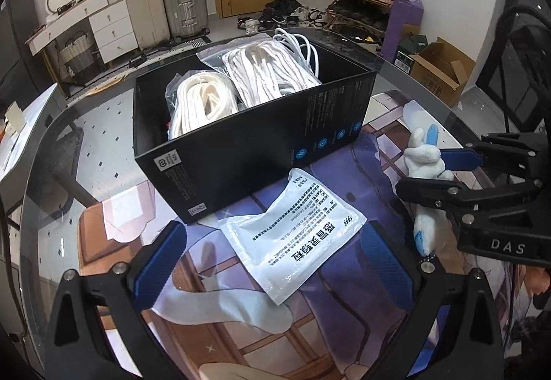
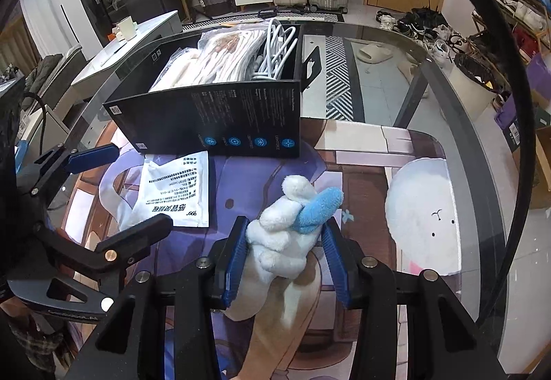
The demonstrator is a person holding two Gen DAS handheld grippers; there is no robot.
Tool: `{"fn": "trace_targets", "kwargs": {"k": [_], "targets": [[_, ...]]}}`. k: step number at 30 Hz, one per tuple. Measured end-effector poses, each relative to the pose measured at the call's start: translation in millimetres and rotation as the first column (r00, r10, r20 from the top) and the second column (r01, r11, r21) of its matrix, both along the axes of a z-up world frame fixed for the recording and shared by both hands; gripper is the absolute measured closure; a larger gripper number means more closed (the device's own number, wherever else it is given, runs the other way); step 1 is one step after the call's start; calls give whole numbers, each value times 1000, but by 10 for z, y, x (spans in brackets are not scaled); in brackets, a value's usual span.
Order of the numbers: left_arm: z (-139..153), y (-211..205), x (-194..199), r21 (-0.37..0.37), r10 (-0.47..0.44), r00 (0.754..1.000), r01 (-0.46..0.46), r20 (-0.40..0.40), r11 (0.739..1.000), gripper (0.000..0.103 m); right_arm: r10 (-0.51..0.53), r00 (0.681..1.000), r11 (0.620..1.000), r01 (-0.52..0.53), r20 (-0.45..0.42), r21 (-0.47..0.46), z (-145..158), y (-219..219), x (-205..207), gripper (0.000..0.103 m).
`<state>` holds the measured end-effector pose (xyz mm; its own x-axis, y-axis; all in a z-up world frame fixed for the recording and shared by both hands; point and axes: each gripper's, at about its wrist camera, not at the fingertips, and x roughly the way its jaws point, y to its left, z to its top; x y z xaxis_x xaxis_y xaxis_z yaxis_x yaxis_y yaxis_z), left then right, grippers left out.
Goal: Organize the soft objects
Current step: 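Lift the bunny with the right tool while the left tool grasps the white paper packet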
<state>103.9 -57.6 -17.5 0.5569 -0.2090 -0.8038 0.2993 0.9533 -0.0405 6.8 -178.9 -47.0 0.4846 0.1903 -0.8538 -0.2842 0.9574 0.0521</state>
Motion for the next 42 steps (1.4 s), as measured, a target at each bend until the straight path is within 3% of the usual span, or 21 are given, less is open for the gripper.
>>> {"fn": "trace_targets", "kwargs": {"k": [4, 23, 28, 33, 42], "targets": [[-49, -43, 51, -38, 58, 998, -59, -30, 998, 1, 10, 1000, 1000, -10, 6, 9, 25, -92, 42, 60], [-297, -250, 235, 46, 262, 960, -258, -101, 965, 3, 77, 997, 989, -78, 15, 126, -30, -259, 26, 60], [-352, -265, 231, 53, 298, 948, -293, -113, 955, 9, 80, 997, 985, -82, 25, 150, -8, -306, 23, 60], [-322, -257, 208, 55, 320, 942, -316, -100, 947, 29, 86, 996, 982, -90, 28, 164, -5, -314, 22, 60], [-275, -261, 89, 57, 284, 955, -280, -89, 958, 42, 99, 994, 980, -105, 44, 169, 67, -261, 9, 60]]}}
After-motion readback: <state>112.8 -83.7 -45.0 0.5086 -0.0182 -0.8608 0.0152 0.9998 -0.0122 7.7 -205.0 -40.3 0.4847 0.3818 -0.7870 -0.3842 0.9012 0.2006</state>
